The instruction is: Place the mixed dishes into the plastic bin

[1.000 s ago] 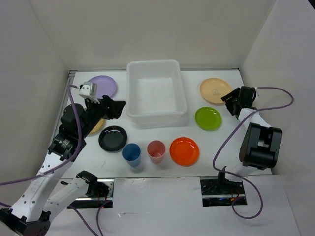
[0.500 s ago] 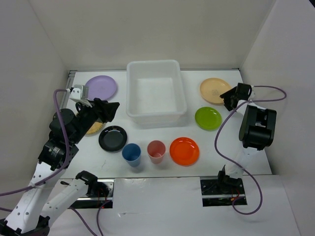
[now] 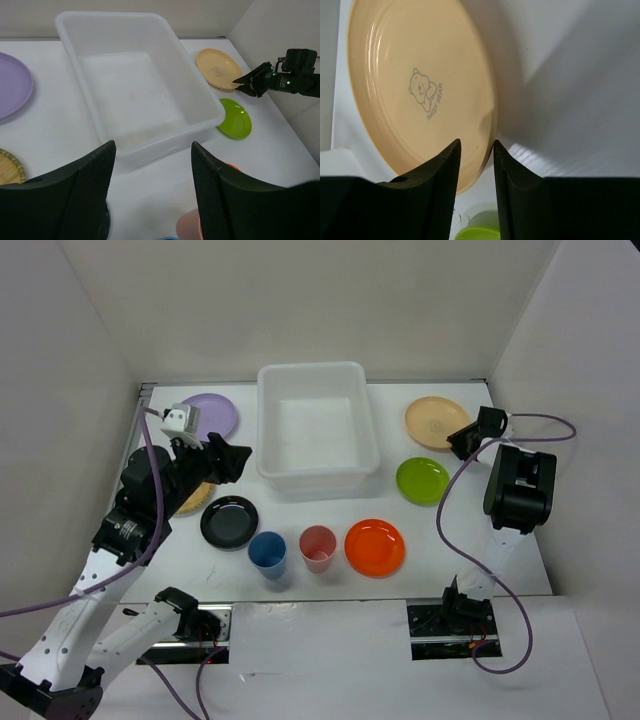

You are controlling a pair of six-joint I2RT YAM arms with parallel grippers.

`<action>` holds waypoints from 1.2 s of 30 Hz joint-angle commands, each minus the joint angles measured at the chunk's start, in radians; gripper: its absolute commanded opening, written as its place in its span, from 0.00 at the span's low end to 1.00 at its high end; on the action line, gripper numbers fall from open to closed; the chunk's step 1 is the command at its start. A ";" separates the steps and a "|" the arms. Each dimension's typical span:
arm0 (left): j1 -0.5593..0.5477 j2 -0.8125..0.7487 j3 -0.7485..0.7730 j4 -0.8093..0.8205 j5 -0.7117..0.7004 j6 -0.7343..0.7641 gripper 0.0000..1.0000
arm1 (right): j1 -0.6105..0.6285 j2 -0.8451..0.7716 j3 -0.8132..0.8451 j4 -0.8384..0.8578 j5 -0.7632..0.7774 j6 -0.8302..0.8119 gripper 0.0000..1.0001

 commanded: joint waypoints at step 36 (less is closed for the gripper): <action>0.014 0.110 0.130 0.043 0.124 0.100 0.71 | 0.304 -0.421 0.340 -0.289 0.156 -0.099 0.00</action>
